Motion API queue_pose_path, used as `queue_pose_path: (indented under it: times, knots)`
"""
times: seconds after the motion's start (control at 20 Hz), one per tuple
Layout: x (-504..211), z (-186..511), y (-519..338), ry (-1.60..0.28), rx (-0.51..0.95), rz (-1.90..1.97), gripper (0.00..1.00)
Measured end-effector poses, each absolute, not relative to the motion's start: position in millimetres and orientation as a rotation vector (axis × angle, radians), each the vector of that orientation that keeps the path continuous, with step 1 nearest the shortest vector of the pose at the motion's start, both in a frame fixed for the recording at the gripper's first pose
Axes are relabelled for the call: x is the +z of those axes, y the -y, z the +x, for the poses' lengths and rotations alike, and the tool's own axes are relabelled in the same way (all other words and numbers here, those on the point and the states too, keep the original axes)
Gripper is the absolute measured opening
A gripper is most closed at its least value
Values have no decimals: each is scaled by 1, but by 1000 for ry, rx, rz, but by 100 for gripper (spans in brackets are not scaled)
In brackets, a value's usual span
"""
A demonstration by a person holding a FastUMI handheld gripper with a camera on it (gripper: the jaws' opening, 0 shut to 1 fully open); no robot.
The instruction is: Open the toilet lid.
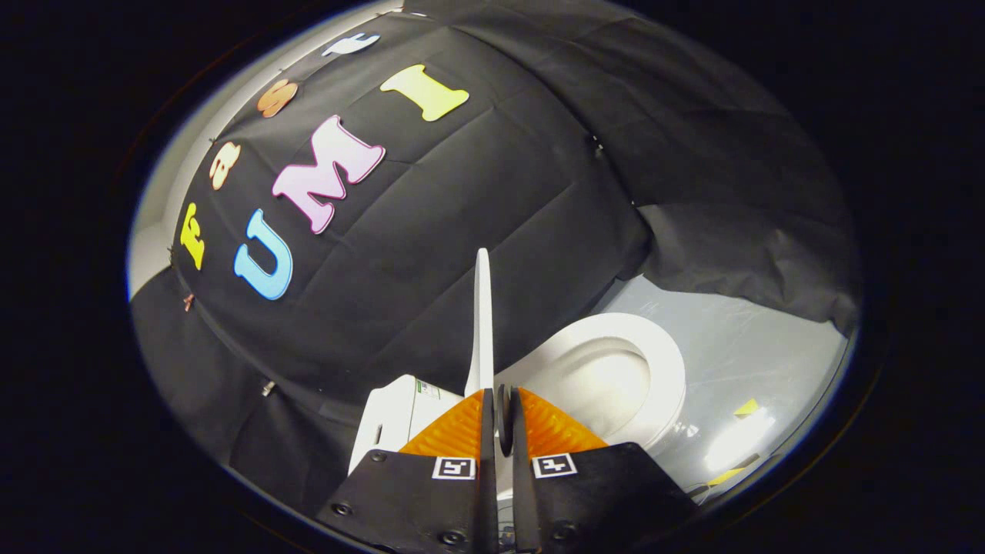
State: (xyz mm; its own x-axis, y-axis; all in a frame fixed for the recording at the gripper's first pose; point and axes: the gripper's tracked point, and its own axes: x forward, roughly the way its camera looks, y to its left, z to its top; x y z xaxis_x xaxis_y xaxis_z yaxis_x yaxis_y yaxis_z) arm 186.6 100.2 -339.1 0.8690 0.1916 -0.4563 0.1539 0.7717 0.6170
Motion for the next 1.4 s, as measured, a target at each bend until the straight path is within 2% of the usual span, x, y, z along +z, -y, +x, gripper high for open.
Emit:
queue_pose_path:
  times: [0.7,1.4]
  knots:
    - [-274,177,-199,-468,13,457,13]
    - [-240,165,-304,-421,82,294,15]
